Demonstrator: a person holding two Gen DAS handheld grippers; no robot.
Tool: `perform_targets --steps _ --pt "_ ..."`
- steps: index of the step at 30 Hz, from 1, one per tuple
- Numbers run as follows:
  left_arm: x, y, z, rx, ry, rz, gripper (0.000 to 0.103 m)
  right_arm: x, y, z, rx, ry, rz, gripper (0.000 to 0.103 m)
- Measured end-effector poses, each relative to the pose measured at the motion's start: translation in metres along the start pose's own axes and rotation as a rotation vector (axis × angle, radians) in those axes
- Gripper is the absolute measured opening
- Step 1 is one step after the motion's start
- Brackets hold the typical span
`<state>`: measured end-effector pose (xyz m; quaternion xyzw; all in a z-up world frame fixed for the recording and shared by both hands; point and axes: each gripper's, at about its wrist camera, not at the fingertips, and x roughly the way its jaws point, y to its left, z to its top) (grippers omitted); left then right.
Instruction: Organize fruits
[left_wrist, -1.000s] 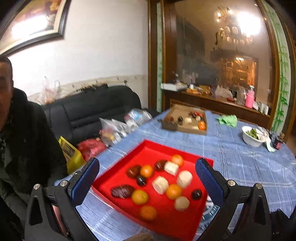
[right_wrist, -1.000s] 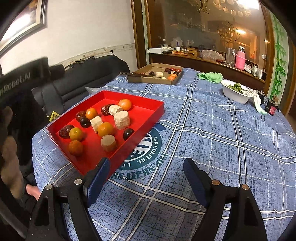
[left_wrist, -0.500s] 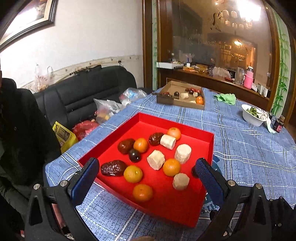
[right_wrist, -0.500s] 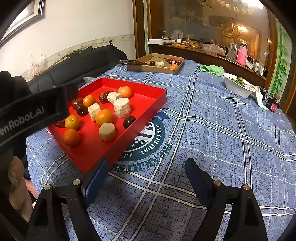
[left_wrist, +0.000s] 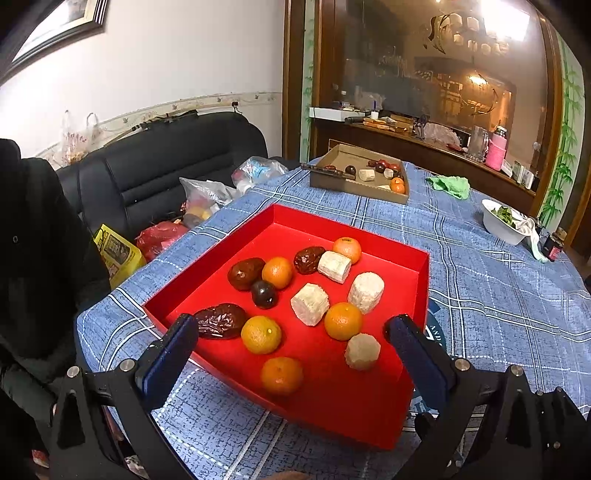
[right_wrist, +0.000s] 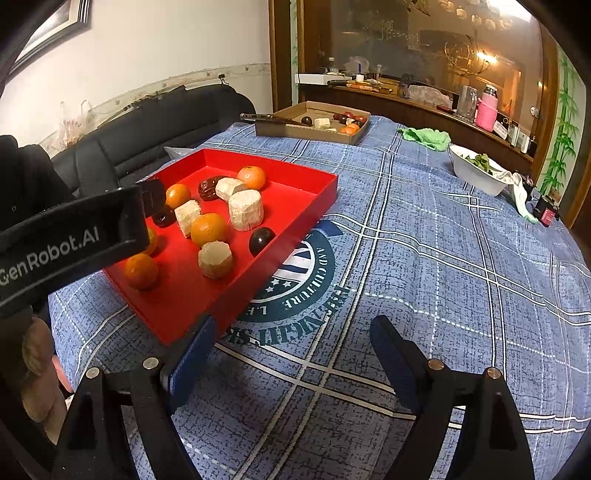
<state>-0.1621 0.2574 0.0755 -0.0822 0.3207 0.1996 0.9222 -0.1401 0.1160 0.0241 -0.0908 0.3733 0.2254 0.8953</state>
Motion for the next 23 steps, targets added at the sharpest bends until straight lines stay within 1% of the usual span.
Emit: perform_targets --steps 8,14,19,23 --pt "0.006 0.005 0.0 -0.016 0.015 -0.003 0.103 0.004 0.008 0.006 -0.031 0.007 -0.012 0.09" --pt "0.008 0.013 0.001 -0.037 0.006 0.005 0.103 0.007 0.012 0.016 -0.051 0.006 -0.019 0.09" --pt "0.009 0.018 0.004 -0.055 0.001 -0.01 0.103 0.009 0.015 0.019 -0.051 0.008 -0.023 0.09" --pt "0.013 0.021 0.008 -0.047 0.045 -0.021 0.103 0.007 0.014 0.021 -0.042 -0.001 -0.023 0.09"
